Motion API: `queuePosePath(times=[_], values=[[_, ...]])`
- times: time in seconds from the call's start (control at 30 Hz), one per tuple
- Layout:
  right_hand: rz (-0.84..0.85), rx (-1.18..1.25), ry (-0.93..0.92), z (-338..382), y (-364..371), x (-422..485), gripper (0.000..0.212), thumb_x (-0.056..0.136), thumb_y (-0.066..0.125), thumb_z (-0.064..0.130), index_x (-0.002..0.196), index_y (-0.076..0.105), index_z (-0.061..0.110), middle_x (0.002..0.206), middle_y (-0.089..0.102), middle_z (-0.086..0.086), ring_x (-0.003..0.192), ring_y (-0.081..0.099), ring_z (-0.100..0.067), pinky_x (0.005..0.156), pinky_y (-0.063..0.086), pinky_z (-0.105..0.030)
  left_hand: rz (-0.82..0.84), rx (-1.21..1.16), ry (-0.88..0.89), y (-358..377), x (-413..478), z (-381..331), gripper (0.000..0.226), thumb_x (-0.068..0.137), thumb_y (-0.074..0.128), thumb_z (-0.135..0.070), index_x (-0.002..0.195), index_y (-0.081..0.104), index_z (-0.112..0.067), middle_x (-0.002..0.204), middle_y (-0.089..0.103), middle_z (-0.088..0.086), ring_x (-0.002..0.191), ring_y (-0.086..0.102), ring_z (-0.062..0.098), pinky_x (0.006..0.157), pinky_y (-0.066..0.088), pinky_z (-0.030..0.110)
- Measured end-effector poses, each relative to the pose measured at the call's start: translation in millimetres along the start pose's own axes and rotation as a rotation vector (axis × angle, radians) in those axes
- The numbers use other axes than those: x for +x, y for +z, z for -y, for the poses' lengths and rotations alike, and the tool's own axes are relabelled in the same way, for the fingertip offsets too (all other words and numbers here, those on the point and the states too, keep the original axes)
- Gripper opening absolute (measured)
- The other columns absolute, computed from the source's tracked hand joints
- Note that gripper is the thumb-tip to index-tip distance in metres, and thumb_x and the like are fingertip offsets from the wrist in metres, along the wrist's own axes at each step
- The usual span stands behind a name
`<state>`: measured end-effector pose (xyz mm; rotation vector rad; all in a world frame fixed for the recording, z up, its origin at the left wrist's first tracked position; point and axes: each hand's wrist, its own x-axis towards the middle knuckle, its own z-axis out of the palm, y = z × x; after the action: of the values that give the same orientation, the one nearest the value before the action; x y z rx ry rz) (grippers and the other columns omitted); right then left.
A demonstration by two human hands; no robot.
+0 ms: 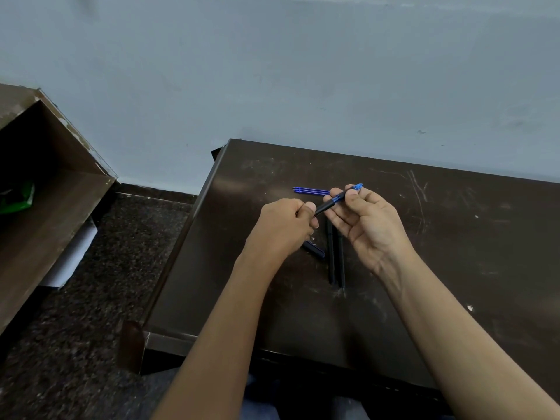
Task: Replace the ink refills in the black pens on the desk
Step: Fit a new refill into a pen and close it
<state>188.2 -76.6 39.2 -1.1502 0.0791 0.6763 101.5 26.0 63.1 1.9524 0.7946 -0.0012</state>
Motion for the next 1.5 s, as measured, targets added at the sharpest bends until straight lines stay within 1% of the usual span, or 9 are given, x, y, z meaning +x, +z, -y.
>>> queuePosePath(times=[0.17,0.33,0.43,0.57,0.77,0.93,1.17,1.37,1.5], values=[[0.019,0.008,0.012,-2.3,2.5,-0.1,0.009,0.096,0.049,0.007,0.098,0.058,0.010,0.096,0.071,-0.010,0.088,0.071,-0.019,0.082,0.059,-0.034,-0.026,0.076,0.045,-1.7,-0.6,0.2,0.018,0.099,0.042,-0.021,0.092,0.059,-0.018,0.090,0.063,-0.005,0.066,0.052,0.000,0.055,0.035,0.010],[0.020,0.000,0.008,-2.4,2.4,-0.8,0.009,0.096,0.049,0.007,0.097,0.058,0.009,0.094,0.072,-0.009,0.087,0.071,-0.018,0.080,0.059,-0.033,-0.028,0.064,0.049,-1.0,-1.1,3.1,0.002,0.094,0.053,-0.018,0.093,0.053,-0.019,0.099,0.067,0.005,0.080,0.062,0.012,0.061,0.044,0.017],[0.019,0.001,0.011,-1.8,1.6,-0.5,0.009,0.096,0.050,0.008,0.097,0.059,0.009,0.093,0.073,-0.009,0.084,0.072,-0.017,0.079,0.059,-0.032,-0.034,0.046,0.064,-0.3,-1.3,0.8,0.004,0.095,0.053,-0.022,0.096,0.052,-0.019,0.099,0.067,0.004,0.069,0.056,0.005,0.057,0.039,0.014],[0.030,0.000,0.010,-2.5,3.1,-0.9,0.009,0.096,0.051,0.008,0.094,0.059,0.010,0.090,0.073,-0.008,0.082,0.072,-0.017,0.080,0.059,-0.033,-0.036,0.084,0.078,-0.3,0.2,-0.4,0.030,0.101,0.038,-0.026,0.104,0.064,-0.012,0.097,0.069,0.001,0.063,0.051,0.001,0.056,0.036,0.011],[0.048,-0.015,0.005,-4.7,3.7,-2.4,0.009,0.095,0.053,0.007,0.092,0.060,0.009,0.088,0.073,-0.009,0.078,0.072,-0.017,0.074,0.060,-0.031,-0.090,0.115,0.126,-0.3,-1.3,2.7,0.011,0.091,0.058,-0.021,0.100,0.060,-0.014,0.084,0.060,-0.003,0.064,0.052,0.004,0.056,0.037,0.012],[0.051,-0.031,-0.006,-4.8,4.2,-2.5,0.009,0.094,0.053,0.007,0.090,0.061,0.009,0.088,0.073,-0.009,0.079,0.072,-0.017,0.077,0.059,-0.032,-0.099,0.093,0.094,1.1,1.7,2.2,0.028,0.100,0.041,-0.024,0.100,0.064,-0.010,0.089,0.068,0.001,0.067,0.055,0.004,0.058,0.040,0.012],[0.050,-0.035,-0.004,-4.7,4.5,-3.6,0.010,0.094,0.053,0.006,0.088,0.061,0.010,0.088,0.073,-0.008,0.076,0.072,-0.014,0.075,0.059,-0.029,-0.120,0.029,0.131,-0.6,-0.4,4.0,0.010,0.088,0.063,-0.021,0.096,0.060,-0.016,0.081,0.061,-0.006,0.067,0.056,0.003,0.060,0.043,0.013],[0.042,-0.062,-0.001,-6.7,5.2,-3.5,0.009,0.094,0.054,0.008,0.089,0.061,0.011,0.088,0.073,-0.006,0.082,0.071,-0.017,0.078,0.059,-0.029,-0.021,0.002,-0.017,0.1,1.0,-1.3,0.033,0.101,0.038,-0.030,0.101,0.064,-0.010,0.090,0.069,0.003,0.073,0.064,0.010,0.065,0.050,0.019],[0.042,-0.079,0.002,-6.3,4.4,-4.3,0.007,0.095,0.053,0.009,0.095,0.060,0.008,0.094,0.072,-0.010,0.083,0.069,-0.018,0.079,0.059,-0.030,-0.021,0.059,0.028,-1.7,1.7,-0.7,0.019,0.095,0.052,-0.027,0.098,0.064,-0.012,0.084,0.066,0.000,0.072,0.061,0.006,0.067,0.050,0.017]])
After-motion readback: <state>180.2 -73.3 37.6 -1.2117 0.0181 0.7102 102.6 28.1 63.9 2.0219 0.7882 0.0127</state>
